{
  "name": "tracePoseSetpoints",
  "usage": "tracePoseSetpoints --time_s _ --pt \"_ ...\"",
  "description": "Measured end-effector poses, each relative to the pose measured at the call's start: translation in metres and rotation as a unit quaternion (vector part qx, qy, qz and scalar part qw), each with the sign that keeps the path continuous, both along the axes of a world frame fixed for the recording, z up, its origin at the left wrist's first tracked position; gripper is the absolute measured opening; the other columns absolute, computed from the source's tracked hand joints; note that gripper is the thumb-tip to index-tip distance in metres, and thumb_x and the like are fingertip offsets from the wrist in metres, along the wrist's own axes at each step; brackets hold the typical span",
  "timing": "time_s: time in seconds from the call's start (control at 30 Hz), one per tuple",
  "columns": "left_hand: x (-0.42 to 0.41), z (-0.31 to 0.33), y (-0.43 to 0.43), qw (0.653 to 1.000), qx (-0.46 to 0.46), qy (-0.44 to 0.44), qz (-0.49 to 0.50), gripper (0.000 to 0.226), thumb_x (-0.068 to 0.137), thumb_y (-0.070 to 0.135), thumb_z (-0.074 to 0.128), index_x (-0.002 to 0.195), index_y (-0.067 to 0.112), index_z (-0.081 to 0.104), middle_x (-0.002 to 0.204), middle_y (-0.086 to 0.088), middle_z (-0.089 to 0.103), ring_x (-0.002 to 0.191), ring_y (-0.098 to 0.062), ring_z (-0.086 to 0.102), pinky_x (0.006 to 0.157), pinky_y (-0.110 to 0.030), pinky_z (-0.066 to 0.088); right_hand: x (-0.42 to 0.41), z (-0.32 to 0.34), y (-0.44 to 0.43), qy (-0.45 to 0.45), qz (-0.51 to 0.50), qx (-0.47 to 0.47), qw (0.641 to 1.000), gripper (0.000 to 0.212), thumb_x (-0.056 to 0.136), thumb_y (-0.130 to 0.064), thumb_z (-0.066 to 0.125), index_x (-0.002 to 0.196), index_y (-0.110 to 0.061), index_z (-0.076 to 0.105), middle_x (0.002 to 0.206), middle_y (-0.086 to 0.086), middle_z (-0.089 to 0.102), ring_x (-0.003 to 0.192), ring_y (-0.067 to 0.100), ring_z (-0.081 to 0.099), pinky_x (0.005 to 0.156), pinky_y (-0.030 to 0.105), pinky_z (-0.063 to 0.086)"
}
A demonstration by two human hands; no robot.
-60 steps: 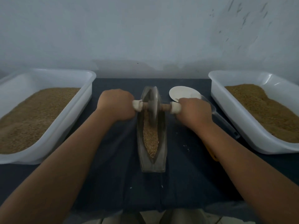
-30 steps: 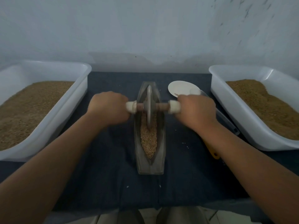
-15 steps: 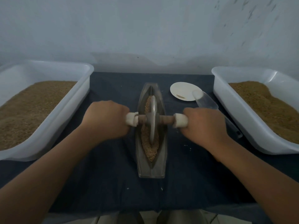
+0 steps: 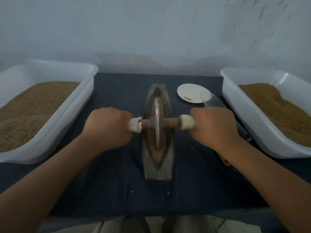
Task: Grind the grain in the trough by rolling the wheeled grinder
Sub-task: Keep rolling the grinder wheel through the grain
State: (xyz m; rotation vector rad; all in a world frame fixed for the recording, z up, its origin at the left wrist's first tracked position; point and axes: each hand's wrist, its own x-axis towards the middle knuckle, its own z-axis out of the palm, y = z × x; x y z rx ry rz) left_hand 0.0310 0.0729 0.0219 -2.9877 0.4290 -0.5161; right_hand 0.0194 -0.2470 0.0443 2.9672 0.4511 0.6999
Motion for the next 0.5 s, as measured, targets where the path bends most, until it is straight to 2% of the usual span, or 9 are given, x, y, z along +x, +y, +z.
tracePoseSetpoints --time_s 0.1,0.2,0.3,0.33,0.4,0.5 --pt "0.007 0.006 -0.001 0.999 -0.001 0.038 -0.005 0.031 0.078 0.062 0.05 0.066 0.033 0.048 0.061 0.012 0.051 0.055 -0.012 0.049 0.051 -0.026 0.031 0.006 -0.005 -0.003 0.015 -0.004 0.009 1.0 0.035 0.071 -0.043 0.075 0.063 -0.028 0.045 0.051 -0.012 0.037 0.045 0.015 0.041 0.043 0.022 0.03" --pt "0.047 0.019 -0.017 0.998 0.0 0.059 0.025 0.031 0.08 0.058 0.051 0.069 0.029 0.056 0.067 0.011 0.055 0.063 -0.018 0.055 0.059 -0.031 0.041 0.049 -0.011 0.005 -0.011 -0.064 0.01 0.998 0.029 0.082 -0.042 0.072 0.069 -0.025 0.052 0.056 -0.01 0.037 0.053 0.022 0.043 0.049 0.022 0.02" --pt "0.079 0.025 -0.027 0.998 -0.01 0.036 0.057 0.035 0.082 0.058 0.052 0.069 0.026 0.06 0.068 0.008 0.059 0.061 -0.018 0.054 0.058 -0.03 0.039 0.085 -0.009 0.016 0.024 -0.096 0.015 0.995 0.025 0.089 -0.042 0.062 0.074 -0.023 0.054 0.062 -0.006 0.049 0.058 0.022 0.05 0.053 0.026 0.038" --pt "0.083 0.027 -0.029 0.998 -0.011 0.032 0.059 0.037 0.083 0.058 0.052 0.069 0.025 0.061 0.069 0.007 0.059 0.061 -0.018 0.055 0.058 -0.03 0.038 0.089 -0.007 0.017 0.026 -0.096 0.019 0.995 0.025 0.087 -0.04 0.059 0.072 -0.021 0.053 0.063 -0.005 0.051 0.058 0.022 0.052 0.055 0.027 0.041" --pt "0.079 0.03 -0.03 0.998 -0.005 0.037 0.053 0.034 0.082 0.055 0.052 0.071 0.025 0.062 0.069 0.007 0.059 0.061 -0.018 0.054 0.058 -0.03 0.039 0.084 -0.005 0.017 0.014 -0.091 0.035 0.995 0.028 0.085 -0.04 0.056 0.068 -0.018 0.054 0.06 -0.005 0.05 0.058 0.022 0.053 0.053 0.029 0.035" --pt "0.048 0.032 -0.024 0.998 0.029 0.056 0.022 0.026 0.081 0.052 0.051 0.073 0.029 0.058 0.068 0.009 0.055 0.061 -0.018 0.053 0.058 -0.03 0.041 0.045 -0.009 0.009 0.03 -0.072 0.029 0.997 0.033 0.089 -0.052 0.06 0.071 -0.025 0.054 0.06 -0.009 0.044 0.062 0.023 0.055 0.053 0.029 0.031"
